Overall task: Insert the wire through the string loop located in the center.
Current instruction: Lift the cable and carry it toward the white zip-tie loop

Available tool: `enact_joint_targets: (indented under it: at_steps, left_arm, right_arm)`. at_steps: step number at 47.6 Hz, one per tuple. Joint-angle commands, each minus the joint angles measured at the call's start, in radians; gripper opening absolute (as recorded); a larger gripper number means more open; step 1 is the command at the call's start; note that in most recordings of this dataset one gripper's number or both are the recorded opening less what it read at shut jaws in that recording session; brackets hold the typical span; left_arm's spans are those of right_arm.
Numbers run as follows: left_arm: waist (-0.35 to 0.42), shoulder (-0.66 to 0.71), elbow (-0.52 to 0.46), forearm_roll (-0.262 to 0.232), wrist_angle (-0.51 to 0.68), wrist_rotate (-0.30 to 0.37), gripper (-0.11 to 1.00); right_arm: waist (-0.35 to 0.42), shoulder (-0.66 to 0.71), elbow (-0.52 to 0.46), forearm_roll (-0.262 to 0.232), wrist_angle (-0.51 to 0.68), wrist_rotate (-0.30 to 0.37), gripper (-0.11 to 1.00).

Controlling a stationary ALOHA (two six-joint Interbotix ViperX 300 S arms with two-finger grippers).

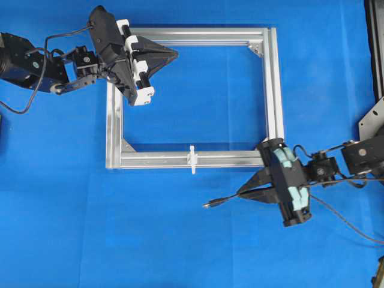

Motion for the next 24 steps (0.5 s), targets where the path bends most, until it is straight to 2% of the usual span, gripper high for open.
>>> enact_joint_targets:
  at_steps: [1,14,24]
  left_arm:
    - [0.000,-0.028,-0.012,0.003,-0.006,0.002,0.00]
    - [0.000,-0.028,-0.012,0.003,-0.006,0.002,0.00]
    - [0.000,-0.028,-0.011,0.003,-0.006,0.000,0.00]
  right_arm:
    - [0.003,-0.035,0.008,0.009,-0.021,0.002,-0.02]
    - [-0.011,-0.037,0.011,0.009,-0.046,-0.003,-0.02]
    - [-0.075,-0.037,0.014,0.009,-0.044,-0.005,-0.02]
